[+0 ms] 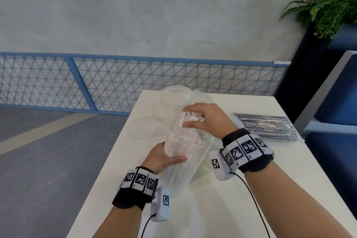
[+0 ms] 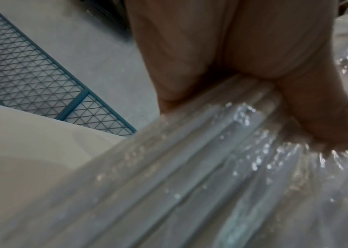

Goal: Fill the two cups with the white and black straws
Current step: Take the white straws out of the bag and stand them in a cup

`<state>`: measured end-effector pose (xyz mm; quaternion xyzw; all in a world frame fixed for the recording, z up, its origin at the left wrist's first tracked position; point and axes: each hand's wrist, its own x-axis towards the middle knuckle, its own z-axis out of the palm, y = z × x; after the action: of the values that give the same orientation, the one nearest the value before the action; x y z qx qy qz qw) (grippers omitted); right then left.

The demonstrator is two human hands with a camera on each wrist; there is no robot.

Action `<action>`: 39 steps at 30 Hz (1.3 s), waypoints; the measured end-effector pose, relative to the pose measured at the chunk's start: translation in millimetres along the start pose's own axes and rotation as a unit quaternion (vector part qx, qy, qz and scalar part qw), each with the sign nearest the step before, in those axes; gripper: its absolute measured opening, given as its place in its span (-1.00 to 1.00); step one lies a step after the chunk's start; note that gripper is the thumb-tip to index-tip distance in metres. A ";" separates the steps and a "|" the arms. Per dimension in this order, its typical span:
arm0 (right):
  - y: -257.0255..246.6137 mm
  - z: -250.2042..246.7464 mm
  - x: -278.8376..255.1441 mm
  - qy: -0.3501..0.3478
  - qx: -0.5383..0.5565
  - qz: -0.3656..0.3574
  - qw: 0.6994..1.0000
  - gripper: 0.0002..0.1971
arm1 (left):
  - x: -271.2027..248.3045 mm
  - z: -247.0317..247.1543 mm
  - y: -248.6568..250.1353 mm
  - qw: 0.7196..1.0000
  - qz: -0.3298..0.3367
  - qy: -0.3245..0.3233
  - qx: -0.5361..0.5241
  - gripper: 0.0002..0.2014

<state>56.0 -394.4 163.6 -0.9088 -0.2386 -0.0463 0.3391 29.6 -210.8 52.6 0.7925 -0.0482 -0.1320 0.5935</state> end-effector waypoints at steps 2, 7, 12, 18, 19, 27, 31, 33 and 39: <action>1.0 -8.1 1.3 0.034 0.019 -0.012 0.999 -0.63 | -0.4 1.0 0.6 1.000 0.006 -0.005 -0.001 -0.68; 1.4 17.7 -14.0 0.129 0.164 0.069 0.976 -0.49 | -1.9 2.1 -2.0 0.999 0.029 0.028 -0.024 -0.65; 4.8 44.9 -21.3 0.103 0.203 0.159 0.961 -0.44 | -5.2 4.3 2.0 0.998 0.051 0.017 -0.029 -0.55; -1.4 56.1 -16.0 0.105 0.204 0.165 0.959 -0.60 | -7.8 5.5 20.7 0.991 0.092 0.029 -0.094 -0.56; -3.4 58.2 -16.0 0.113 0.223 0.168 0.953 -0.61 | -7.5 5.4 21.2 0.991 0.091 0.032 -0.097 -0.56; -12.4 46.9 -5.0 0.147 0.342 0.153 0.916 -0.66 | -2.2 3.4 15.0 0.993 0.074 0.048 -0.073 -0.59; -13.7 32.3 -0.9 0.160 0.376 0.132 0.903 -0.68 | -3.4 2.2 15.7 0.994 0.074 0.045 -0.071 -0.64; -12.8 34.3 -3.8 0.150 0.384 0.144 0.899 -0.61 | -4.7 2.7 16.8 0.994 0.075 0.041 -0.071 -0.65; -16.4 52.5 -7.2 0.165 0.368 0.174 0.898 -0.65 | -5.5 3.4 18.8 0.995 0.074 0.033 -0.063 -0.70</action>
<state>38.0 -353.1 131.3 -0.7257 -0.0171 -0.0450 0.6863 25.0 -218.1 70.5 0.7519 -0.0785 -0.0648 0.6514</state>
